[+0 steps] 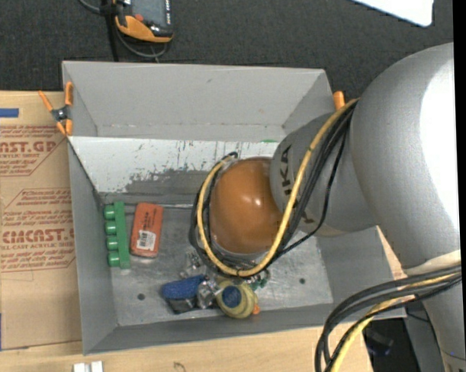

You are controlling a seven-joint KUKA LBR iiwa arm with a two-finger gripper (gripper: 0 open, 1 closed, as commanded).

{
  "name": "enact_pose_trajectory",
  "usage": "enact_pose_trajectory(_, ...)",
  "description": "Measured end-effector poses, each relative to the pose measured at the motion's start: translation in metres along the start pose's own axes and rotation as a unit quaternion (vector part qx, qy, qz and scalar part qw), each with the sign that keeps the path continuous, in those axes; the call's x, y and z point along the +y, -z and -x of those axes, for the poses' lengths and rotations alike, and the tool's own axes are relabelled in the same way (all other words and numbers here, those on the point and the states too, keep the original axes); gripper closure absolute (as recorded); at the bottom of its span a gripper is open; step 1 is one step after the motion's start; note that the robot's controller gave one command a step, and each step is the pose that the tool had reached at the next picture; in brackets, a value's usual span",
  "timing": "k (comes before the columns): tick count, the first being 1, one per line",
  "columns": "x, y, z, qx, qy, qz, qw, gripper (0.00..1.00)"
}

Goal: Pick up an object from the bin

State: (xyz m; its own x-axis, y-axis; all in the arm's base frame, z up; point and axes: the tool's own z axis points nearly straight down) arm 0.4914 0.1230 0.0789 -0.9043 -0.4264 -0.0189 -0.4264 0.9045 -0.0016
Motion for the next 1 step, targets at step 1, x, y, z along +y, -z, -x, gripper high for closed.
enact_pose_trajectory(1, 0.0000, 0.0000, -0.0001, 0.0001, 0.000, 0.000, 1.0000, 1.00)
